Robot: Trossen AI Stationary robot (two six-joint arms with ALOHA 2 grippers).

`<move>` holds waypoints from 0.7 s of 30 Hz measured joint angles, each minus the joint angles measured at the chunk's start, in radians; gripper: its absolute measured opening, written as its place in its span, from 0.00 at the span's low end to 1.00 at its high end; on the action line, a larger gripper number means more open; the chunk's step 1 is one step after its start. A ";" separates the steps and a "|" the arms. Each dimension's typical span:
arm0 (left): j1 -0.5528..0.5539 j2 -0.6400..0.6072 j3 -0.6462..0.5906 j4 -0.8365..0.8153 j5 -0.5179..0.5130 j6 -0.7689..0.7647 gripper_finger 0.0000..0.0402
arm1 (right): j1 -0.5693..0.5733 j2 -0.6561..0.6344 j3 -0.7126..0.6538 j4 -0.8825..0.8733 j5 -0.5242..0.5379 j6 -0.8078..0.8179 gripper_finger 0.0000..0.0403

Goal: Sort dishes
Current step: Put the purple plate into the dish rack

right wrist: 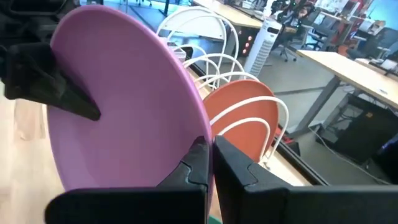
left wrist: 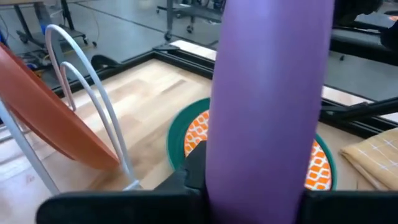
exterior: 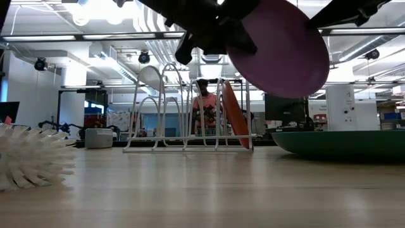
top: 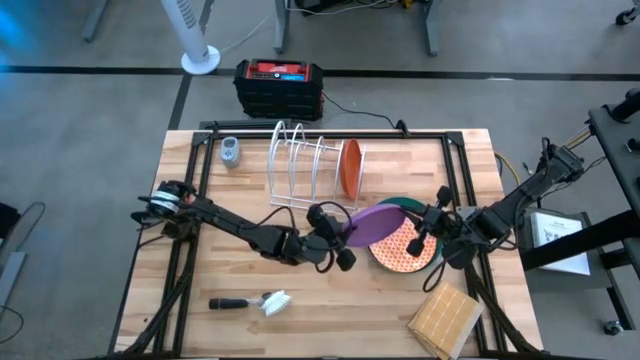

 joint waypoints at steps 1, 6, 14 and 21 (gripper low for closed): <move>-0.002 0.000 0.000 0.001 -0.008 -0.002 0.07 | 0.000 0.000 0.000 0.002 -0.003 0.011 0.00; -0.005 0.000 -0.002 0.003 -0.038 0.001 0.07 | -0.001 -0.001 0.000 0.007 -0.008 0.067 0.04; -0.042 -0.010 0.001 0.024 -0.193 0.017 0.07 | -0.003 -0.041 0.000 -0.004 -0.021 0.149 0.22; -0.076 -0.049 0.001 0.019 -0.494 0.080 0.07 | -0.003 -0.108 0.000 -0.042 -0.033 0.191 0.37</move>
